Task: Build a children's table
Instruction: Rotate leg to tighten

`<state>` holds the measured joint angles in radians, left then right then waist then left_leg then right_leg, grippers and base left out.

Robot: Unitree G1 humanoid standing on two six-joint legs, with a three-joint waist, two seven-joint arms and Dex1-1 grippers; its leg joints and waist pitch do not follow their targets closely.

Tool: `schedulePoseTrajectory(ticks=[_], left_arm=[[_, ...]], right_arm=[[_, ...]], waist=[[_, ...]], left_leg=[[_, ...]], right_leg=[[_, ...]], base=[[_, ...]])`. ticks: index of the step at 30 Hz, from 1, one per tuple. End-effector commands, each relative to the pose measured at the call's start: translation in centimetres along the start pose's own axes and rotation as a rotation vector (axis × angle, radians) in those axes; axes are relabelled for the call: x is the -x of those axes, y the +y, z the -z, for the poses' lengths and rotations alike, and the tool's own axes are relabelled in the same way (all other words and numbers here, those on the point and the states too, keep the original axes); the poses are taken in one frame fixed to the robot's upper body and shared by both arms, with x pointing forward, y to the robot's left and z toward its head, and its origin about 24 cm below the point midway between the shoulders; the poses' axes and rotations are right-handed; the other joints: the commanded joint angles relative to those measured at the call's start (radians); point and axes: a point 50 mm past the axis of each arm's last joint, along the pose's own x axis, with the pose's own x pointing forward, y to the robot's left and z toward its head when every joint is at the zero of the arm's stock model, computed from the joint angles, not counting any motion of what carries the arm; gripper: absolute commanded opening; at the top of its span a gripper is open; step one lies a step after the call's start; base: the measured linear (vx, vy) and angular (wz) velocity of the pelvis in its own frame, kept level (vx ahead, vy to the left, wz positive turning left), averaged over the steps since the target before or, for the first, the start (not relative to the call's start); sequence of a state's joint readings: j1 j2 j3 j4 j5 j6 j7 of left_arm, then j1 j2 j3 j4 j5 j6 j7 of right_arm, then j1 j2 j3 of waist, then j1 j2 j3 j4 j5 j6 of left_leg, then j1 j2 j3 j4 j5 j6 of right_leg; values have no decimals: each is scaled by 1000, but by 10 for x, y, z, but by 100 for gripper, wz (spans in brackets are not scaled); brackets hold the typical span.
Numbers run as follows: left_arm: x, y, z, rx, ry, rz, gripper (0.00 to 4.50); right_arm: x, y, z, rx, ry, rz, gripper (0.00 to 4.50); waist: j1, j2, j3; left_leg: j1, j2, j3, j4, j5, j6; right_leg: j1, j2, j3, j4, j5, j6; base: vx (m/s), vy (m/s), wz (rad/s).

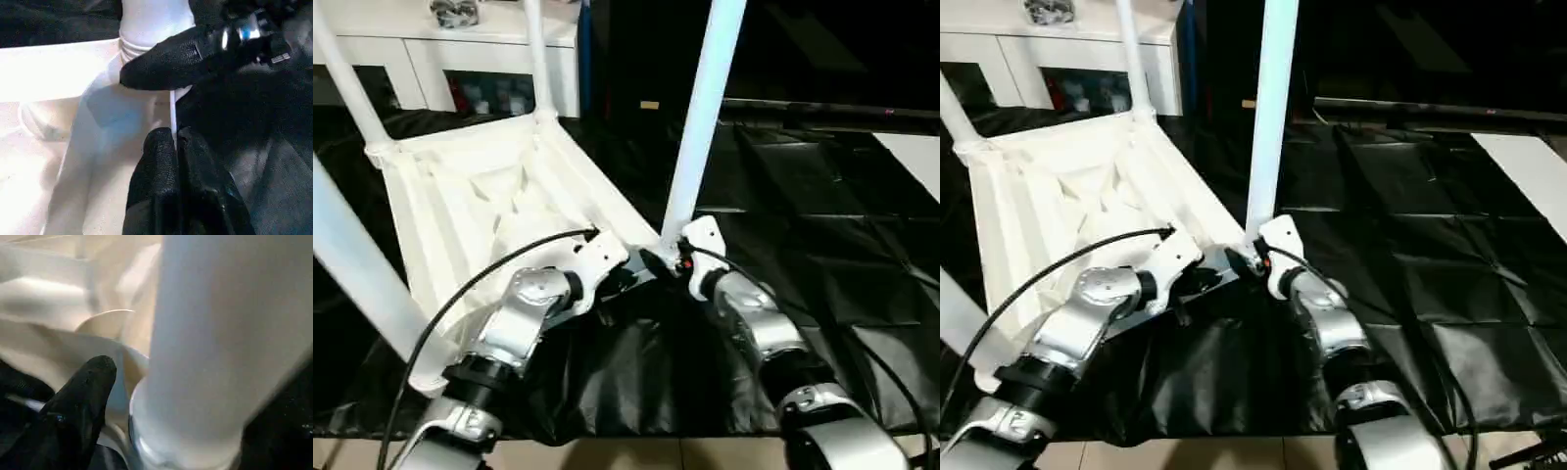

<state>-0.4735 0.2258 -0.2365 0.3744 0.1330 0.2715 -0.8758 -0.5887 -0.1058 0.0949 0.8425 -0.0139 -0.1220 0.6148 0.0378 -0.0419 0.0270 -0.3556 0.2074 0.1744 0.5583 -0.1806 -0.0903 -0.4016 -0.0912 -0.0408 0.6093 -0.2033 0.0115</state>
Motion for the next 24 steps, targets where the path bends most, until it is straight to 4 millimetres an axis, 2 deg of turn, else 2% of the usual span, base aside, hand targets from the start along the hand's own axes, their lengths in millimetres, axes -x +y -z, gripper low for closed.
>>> schedulePoseTrajectory(ticks=[1,2,3,7,8,11,12,14,18,21,24], left_arm=[[-9,-22,-7,-34,-79,184,0],[-6,-21,-5,-48,-81,203,0],[-2,-20,-4,-46,-78,221,0],[9,-16,0,-59,-79,291,0],[9,-16,0,-60,-79,292,0],[15,-12,2,-61,-65,324,0],[16,-11,3,-61,-63,333,0],[20,-9,4,-61,-49,364,0],[22,-9,6,-56,-45,388,0],[24,-8,7,-55,-36,408,0],[25,-6,8,-56,-32,414,0]], right_arm=[[-5,27,1,60,7,-249,385],[-1,26,0,68,-1,-292,385],[4,25,0,77,-7,-330,385],[21,25,2,112,5,-505,385],[21,25,2,114,7,-510,385],[33,26,7,132,52,-627,385],[36,26,8,130,61,-648,361],[39,27,8,121,67,-680,352],[41,28,8,118,75,-713,317],[45,31,9,126,108,-776,292],[47,32,9,132,119,-796,276]], waist=[[6,-3,-43],[9,0,-46],[9,-3,-45],[18,-2,-46],[22,-3,-43],[26,-3,-38],[27,-1,-39],[30,1,-37],[28,0,-39],[33,-1,-41],[36,-3,-42]], left_leg=[[-6,16,6,-57,-221,57],[-4,17,7,-53,-197,69],[-7,16,8,-52,-177,84],[0,19,11,-47,-149,113],[0,19,11,-48,-160,115],[5,21,11,-53,-218,95],[4,22,10,-54,-226,89],[7,23,9,-57,-256,71],[3,22,8,-58,-246,58],[3,21,10,-54,-213,66],[1,21,9,-54,-198,69]], right_leg=[[42,-34,30,-76,-149,-203],[44,-33,30,-69,-93,-219],[46,-31,29,-66,-54,-230],[46,-31,29,-58,16,-265],[47,-32,28,-60,-3,-266],[42,-32,30,-69,-97,-255],[43,-34,30,-68,-111,-252],[40,-33,32,-72,-157,-240],[43,-33,31,-71,-152,-233],[45,-32,31,-66,-105,-240],[46,-34,30,-64,-100,-240]], base=[[0,0,0],[0,0,0],[0,0,0],[0,0,0],[0,0,0],[0,0,0],[0,0,0],[0,0,0],[0,0,0],[0,0,0],[0,0,0]])
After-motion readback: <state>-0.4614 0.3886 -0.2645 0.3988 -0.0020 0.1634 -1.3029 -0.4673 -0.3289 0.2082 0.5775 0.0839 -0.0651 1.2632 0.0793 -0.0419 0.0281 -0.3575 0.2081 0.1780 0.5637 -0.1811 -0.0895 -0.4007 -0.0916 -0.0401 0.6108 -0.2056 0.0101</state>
